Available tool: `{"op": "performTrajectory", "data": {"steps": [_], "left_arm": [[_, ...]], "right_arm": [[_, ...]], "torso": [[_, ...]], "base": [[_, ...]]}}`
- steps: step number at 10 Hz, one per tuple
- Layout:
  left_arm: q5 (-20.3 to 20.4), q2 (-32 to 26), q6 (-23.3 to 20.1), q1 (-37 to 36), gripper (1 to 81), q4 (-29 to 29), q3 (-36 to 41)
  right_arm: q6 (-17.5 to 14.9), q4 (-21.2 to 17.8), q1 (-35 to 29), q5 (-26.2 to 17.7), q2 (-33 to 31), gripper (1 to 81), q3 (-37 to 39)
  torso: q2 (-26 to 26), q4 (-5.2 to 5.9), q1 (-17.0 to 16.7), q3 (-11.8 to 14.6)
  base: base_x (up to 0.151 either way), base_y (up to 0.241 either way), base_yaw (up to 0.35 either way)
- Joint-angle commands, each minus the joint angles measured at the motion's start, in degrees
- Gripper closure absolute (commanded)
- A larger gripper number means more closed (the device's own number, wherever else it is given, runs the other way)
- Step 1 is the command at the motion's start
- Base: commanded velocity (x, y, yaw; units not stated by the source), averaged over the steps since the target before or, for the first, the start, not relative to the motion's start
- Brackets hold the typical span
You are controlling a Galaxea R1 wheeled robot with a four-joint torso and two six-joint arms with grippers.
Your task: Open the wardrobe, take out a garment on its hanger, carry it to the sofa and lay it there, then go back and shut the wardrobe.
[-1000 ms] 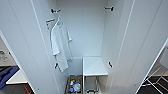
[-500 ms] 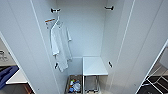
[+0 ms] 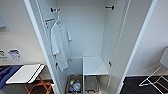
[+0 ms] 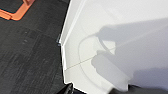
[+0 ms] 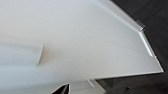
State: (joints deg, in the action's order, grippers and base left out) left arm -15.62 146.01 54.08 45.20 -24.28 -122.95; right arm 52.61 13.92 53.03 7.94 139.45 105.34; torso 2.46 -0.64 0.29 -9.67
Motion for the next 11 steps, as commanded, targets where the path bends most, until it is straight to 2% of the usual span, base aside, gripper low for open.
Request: {"op": "performTrajectory", "data": {"steps": [1,2,4,5,7,9,11], "left_arm": [[-4.34,5.09,-0.9,-1.83,1.0,-6.64,0.87],[-4.25,5.09,-1.59,1.59,1.0,-9.53,0.87],[-3.63,5.18,-3.63,12.54,1.0,-17.9,-0.97],[-3.28,6.22,-4.33,17.9,1.0,-23.13,-3.24],[0.76,11.81,-4.42,24.77,1.0,-29.39,-10.42],[0.85,17.02,-4.59,28.57,1.0,-31.17,-15.19],[1.03,21.25,-4.94,31.74,1.0,-31.79,-19.07]], "right_arm": [[-0.23,7.96,3.7,-1.43,6.3,1.0,3.34],[-0.32,7.96,5.82,-1.69,7.61,1.0,7.38],[-0.58,10.25,11.69,-3.37,12.81,1.0,21.65],[-0.58,12.69,14.49,-3.98,17.25,1.0,31.16],[-0.58,18.65,19.16,-3.89,25.33,1.0,44.78],[-0.76,24.1,23.64,-3.89,31.07,1.0,50.64],[-0.76,30.36,27.96,-3.89,34.16,1.0,52.85]], "torso": [[0.0,0.0,0.0,0.0],[0.0,0.0,0.0,0.0],[0.0,0.0,0.0,-0.02],[0.0,0.0,0.0,-0.02],[0.0,0.0,0.0,0.0],[0.0,0.0,0.0,0.0],[0.02,0.0,-0.02,0.0]], "base": [[0.0,0.0,0.0],[0.0,0.0,0.0],[0.0,0.0,0.0],[0.0,0.0,0.0],[0.0,0.0,0.0],[0.0,0.0,0.0],[0.0,0.0,0.0]]}}
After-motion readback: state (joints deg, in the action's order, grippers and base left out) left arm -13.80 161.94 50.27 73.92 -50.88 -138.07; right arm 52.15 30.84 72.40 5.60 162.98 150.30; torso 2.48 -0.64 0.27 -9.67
